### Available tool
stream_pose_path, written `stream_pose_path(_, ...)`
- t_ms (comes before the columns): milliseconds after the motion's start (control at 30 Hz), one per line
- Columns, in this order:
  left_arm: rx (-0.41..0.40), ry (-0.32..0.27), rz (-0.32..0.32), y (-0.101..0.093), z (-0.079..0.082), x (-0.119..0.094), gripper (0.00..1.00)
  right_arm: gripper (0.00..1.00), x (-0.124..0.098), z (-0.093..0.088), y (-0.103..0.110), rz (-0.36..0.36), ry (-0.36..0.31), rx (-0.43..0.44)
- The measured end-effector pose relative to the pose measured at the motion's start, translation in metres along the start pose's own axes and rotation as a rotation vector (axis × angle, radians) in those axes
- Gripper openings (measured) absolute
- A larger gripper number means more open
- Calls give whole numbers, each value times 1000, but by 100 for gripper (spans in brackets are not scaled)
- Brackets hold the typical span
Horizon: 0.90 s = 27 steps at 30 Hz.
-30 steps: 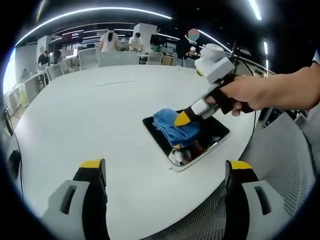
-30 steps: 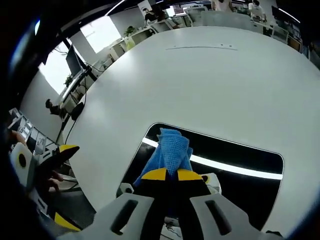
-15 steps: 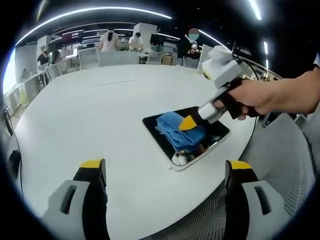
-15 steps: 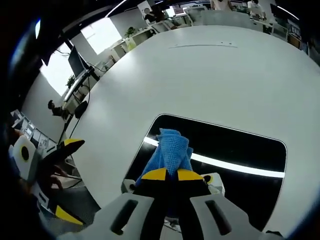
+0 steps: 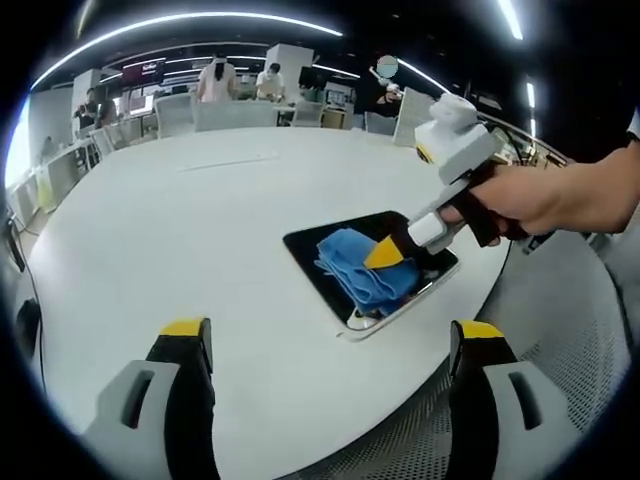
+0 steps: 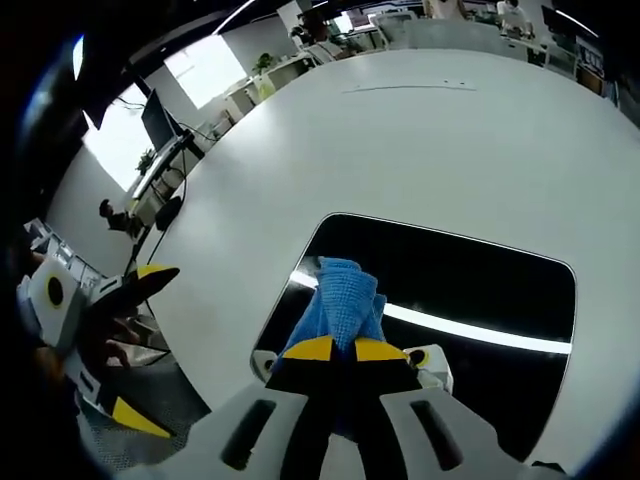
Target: Wipe the mirror surface with the cleaning cloth until all visible marks leave the cleaned area.
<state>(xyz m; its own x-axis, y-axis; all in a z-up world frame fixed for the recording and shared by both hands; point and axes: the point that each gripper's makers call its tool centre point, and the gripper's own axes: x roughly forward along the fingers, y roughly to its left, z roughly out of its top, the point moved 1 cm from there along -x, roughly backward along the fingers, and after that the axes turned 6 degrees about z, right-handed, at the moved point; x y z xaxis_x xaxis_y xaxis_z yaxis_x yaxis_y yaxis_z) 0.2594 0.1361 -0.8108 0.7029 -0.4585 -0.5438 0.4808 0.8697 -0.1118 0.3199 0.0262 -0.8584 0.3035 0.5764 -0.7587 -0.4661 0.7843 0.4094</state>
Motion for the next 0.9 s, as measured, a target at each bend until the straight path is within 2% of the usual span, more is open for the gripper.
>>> stream_pose_path(900,-6,6,-2,0,-1,0,98,0,-9,-24,14,39,21,11)
